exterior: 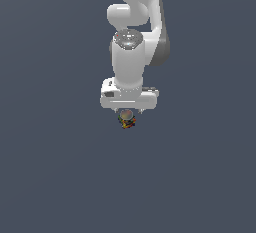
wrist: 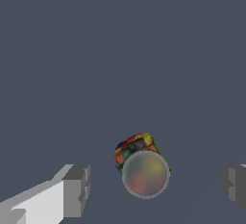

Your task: Pick up the object and move it to a goal position.

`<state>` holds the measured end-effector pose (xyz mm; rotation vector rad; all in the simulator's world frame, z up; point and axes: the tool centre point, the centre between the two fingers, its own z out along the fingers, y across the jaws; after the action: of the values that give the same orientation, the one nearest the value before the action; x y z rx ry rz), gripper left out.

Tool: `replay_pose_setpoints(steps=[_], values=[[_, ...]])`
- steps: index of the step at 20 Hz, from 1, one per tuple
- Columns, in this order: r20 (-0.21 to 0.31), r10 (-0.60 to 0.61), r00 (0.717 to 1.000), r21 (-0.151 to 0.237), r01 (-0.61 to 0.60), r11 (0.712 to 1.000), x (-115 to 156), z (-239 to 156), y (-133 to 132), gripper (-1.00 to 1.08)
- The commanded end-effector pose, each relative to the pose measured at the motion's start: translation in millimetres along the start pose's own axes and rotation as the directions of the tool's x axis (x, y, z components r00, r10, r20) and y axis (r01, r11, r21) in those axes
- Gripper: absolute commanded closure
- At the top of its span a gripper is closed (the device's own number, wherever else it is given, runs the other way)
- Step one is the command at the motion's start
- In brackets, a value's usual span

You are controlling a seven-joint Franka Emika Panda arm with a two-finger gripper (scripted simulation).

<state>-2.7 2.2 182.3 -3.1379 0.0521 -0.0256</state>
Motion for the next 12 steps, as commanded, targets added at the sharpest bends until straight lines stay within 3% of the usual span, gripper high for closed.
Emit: replay_pose_setpoints(steps=[1,12], values=[[0.0,0.0,1.0,0.0,0.0,1.0,0.0,0.0,0.0,-0.92],[-0.028,0.058,0.998,0.01,-0.058,0.998,5.1,-5.8,11.5,-0.92]])
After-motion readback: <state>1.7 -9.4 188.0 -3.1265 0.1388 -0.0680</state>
